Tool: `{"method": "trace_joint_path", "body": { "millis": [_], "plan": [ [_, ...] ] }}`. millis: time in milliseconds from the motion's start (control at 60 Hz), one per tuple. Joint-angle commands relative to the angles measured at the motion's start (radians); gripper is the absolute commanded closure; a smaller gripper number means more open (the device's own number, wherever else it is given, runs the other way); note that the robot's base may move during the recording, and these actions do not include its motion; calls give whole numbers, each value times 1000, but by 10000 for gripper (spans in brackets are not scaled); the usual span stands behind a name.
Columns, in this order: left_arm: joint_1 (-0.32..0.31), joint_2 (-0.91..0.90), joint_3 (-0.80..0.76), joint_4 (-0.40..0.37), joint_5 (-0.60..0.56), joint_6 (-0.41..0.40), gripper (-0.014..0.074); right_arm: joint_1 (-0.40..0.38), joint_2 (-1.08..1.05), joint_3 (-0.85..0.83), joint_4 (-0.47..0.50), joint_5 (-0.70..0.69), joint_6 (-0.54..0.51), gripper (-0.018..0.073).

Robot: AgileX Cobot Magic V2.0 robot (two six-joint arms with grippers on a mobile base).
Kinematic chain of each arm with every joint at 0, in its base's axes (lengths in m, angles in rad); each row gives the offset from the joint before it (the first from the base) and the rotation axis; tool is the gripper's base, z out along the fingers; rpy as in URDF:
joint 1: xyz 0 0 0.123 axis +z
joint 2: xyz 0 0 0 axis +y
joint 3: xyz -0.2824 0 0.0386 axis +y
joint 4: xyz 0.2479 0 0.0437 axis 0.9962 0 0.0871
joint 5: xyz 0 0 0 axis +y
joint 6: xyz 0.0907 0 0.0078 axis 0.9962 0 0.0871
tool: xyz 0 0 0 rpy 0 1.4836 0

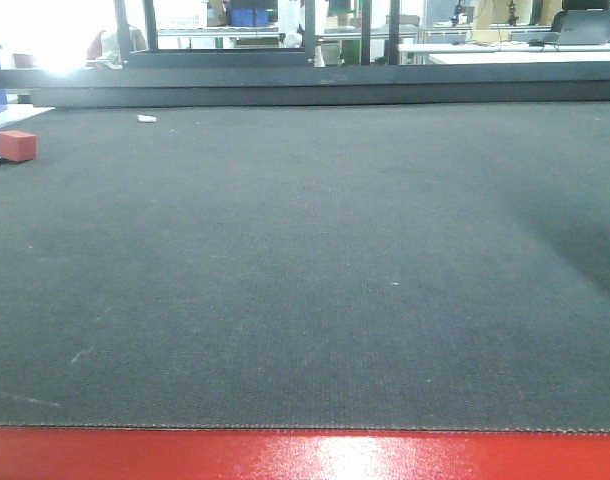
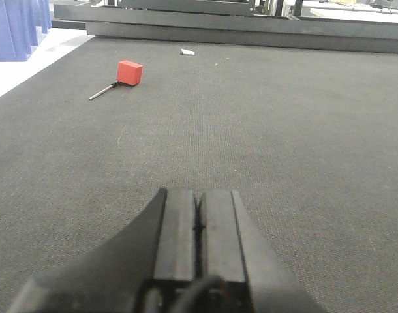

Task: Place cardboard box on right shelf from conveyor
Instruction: 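Lift the cardboard box off the conveyor with the right gripper, then drive the base to the steel shelf rack holding the box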

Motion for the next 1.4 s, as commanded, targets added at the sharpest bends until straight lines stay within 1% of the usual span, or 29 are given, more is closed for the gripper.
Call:
{"method": "trace_joint_path", "body": {
  "millis": [0, 1384],
  "plan": [
    [-8, -13, 9, -6, -86, 0, 713, -5, 11, -29, -5, -103, -10, 313],
    [-5, -13, 9, -6, -86, 0, 713, -4, 11, -29, -5, -103, -10, 313]
  ]
}}
